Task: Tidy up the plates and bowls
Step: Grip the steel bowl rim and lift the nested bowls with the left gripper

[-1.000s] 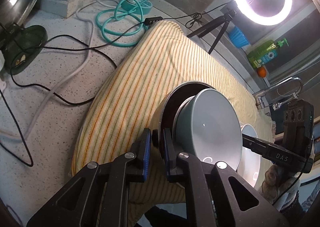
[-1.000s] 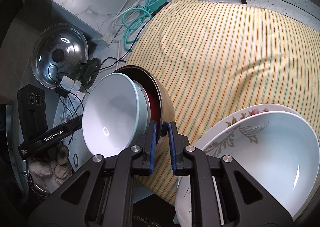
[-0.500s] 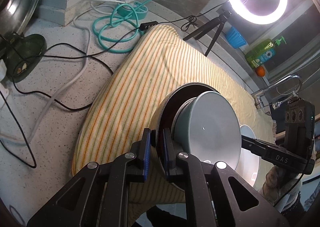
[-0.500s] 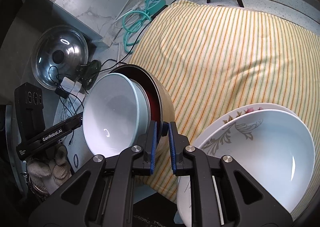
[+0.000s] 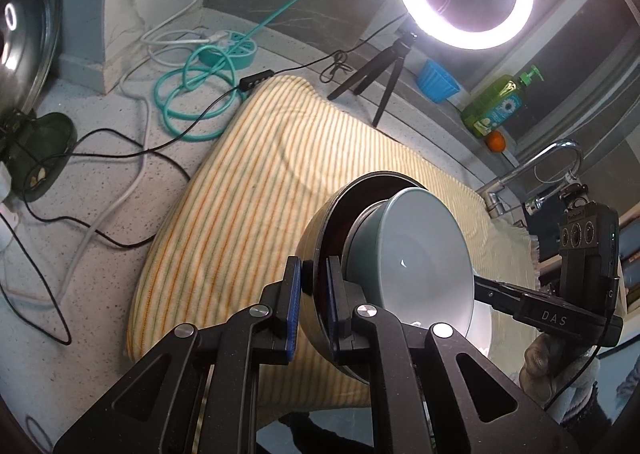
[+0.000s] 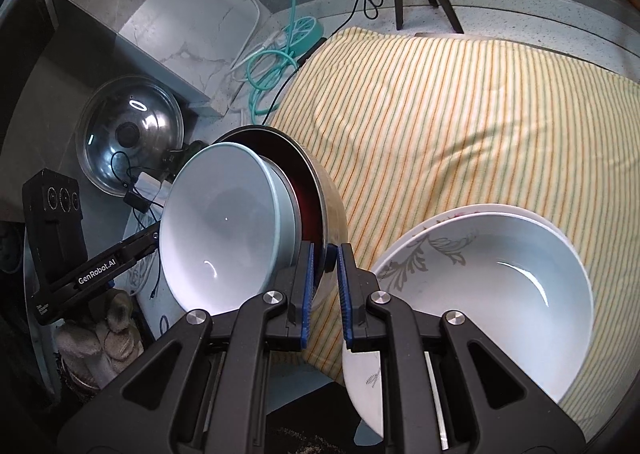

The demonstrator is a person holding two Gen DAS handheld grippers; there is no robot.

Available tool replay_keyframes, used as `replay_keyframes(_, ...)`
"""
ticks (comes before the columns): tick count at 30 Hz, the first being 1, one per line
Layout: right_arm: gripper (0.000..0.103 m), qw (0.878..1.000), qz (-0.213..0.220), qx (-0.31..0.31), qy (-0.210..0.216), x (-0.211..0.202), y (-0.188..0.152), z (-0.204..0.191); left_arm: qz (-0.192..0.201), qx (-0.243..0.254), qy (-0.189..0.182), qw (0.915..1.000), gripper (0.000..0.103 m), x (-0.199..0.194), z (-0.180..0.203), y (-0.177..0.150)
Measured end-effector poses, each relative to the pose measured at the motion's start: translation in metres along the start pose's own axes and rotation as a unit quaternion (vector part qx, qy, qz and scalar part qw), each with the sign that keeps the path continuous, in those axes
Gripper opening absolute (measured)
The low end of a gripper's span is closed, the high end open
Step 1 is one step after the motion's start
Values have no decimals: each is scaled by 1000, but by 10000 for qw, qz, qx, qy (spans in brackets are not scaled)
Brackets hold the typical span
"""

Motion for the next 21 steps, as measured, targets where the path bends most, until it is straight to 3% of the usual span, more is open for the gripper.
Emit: replay_keyframes(21,13,9989,126,373,-255,-70,-25,87,-210,375,-409,9982,8,31,93,-24)
Point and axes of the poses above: each gripper's, at about its wrist camera, not at the fingertips, and x roughly the way its jaws point, z to its right, y to its top, the point moved 8 cm from there along x, roughly the way its jaws point, and after that the axes turned 8 degrees about -y, right-handed, at the moved point
